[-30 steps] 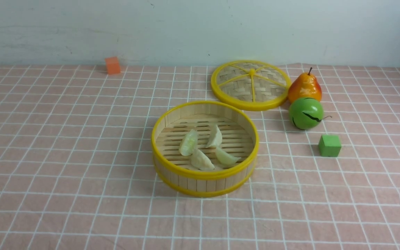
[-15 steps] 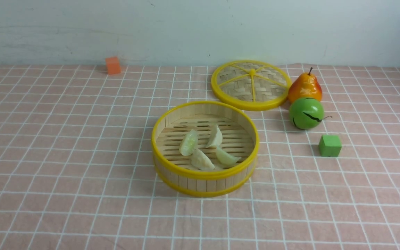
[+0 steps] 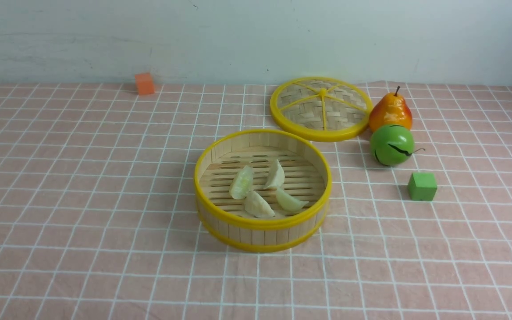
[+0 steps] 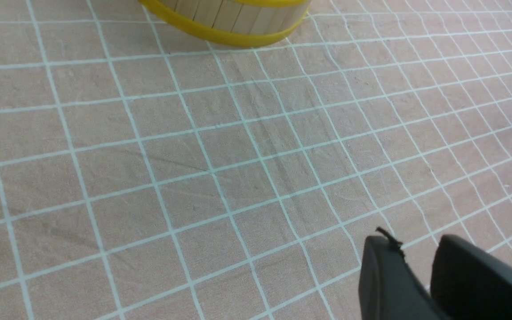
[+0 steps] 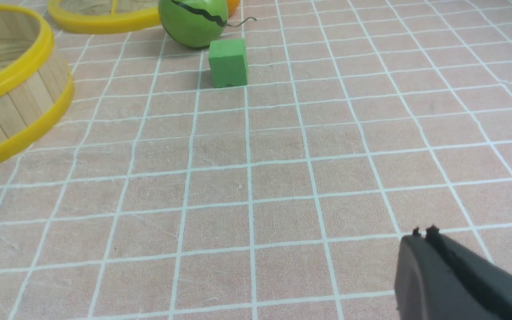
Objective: Put the dumplings into the steamer on the table with the pink tablecloth.
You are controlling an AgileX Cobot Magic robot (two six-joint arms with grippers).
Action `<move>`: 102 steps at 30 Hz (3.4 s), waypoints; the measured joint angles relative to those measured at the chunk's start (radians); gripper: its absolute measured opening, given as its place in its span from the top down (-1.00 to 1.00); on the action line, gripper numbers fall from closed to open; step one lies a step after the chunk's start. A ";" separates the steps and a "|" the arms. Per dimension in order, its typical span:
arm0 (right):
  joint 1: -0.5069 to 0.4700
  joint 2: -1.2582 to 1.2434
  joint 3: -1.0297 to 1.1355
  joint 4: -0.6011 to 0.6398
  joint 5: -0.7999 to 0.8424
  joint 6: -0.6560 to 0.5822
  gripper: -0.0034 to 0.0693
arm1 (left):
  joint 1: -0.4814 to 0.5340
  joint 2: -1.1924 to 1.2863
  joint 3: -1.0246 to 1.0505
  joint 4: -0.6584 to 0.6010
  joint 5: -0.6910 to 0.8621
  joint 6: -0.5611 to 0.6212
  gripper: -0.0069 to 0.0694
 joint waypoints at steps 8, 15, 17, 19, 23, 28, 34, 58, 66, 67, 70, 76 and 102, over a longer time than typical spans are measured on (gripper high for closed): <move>0.000 0.000 0.000 0.000 0.000 0.000 0.94 | 0.000 0.000 0.000 0.000 0.000 0.000 0.39; 0.000 0.000 0.000 0.000 0.000 0.001 0.92 | 0.000 0.000 0.000 0.000 0.000 0.000 0.39; 0.000 0.000 0.000 0.000 0.000 0.001 0.91 | 0.000 0.000 0.000 0.000 0.000 0.000 0.39; 0.000 0.000 0.000 0.000 0.000 0.001 0.91 | 0.000 -0.001 0.009 0.000 -0.001 0.000 0.38; 0.000 0.000 0.000 0.000 0.000 0.001 0.91 | 0.000 -0.017 0.052 0.016 -0.023 0.000 0.36; 0.000 0.000 0.000 0.000 0.000 0.001 0.89 | 0.000 -0.103 0.140 0.063 -0.219 -0.019 0.44; 0.000 0.000 0.000 0.000 0.000 0.001 0.87 | 0.061 -0.267 0.311 0.303 -0.613 -0.107 0.86; 0.000 0.000 0.000 0.000 0.000 0.001 0.78 | 0.488 -0.394 0.501 0.366 -0.403 -0.209 0.86; 0.000 0.000 0.000 0.000 0.000 0.001 0.74 | 0.488 -0.394 0.502 0.366 -0.388 -0.209 0.86; 0.000 0.000 0.000 0.000 0.000 0.001 0.74 | 0.488 -0.394 0.502 0.366 -0.388 -0.209 0.86; 0.000 0.000 0.000 0.000 0.000 0.001 0.73 | 0.488 -0.394 0.502 0.366 -0.388 -0.209 0.86; 0.000 0.000 0.000 0.000 0.000 0.001 0.73 | 0.488 -0.394 0.502 0.366 -0.393 -0.209 0.86; 0.000 0.000 0.000 0.000 0.000 0.001 0.63 | 0.488 -0.394 0.502 0.366 -0.395 -0.209 0.85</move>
